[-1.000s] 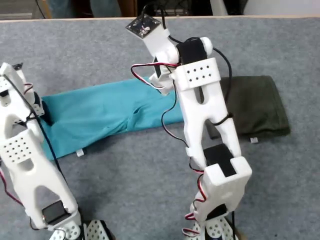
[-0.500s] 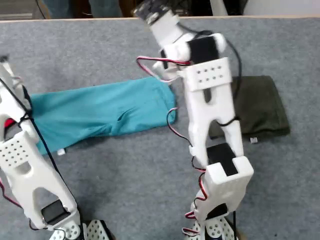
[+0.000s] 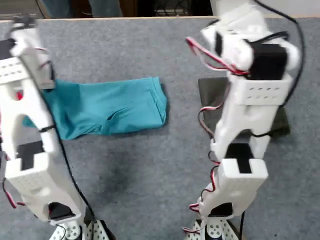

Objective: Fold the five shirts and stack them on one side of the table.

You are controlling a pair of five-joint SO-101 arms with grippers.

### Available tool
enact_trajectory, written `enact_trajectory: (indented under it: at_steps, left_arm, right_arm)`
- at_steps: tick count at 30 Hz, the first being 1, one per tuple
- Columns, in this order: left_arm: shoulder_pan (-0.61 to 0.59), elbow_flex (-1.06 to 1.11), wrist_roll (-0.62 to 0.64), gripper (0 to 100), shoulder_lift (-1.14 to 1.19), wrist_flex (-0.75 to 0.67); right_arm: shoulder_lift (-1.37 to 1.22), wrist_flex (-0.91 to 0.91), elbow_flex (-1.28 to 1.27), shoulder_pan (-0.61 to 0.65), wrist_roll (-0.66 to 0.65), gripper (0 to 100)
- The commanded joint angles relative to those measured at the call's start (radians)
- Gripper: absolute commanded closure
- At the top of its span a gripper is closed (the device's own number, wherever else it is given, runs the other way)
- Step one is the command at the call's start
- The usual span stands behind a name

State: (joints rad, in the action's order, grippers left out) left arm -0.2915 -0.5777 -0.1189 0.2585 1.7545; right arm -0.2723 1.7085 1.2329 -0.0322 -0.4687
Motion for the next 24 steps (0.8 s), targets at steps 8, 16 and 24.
enact_trajectory:
  at_steps: [8, 16, 24]
  left_arm:
    - [0.352, 0.038, 0.149, 97, -0.08, -0.029]
    - [0.55, 0.045, 0.282, 97, -0.077, -0.187]
    - [0.628, 0.031, 0.368, 97, 0.078, -0.318]
  right_arm:
    - [0.058, -0.02, 0.007, -0.198, -0.002, 98.4]
    - [0.062, -0.02, 0.008, -0.21, -0.002, 98.4]
    - [0.064, -0.02, 0.008, -0.21, -0.002, 98.4]
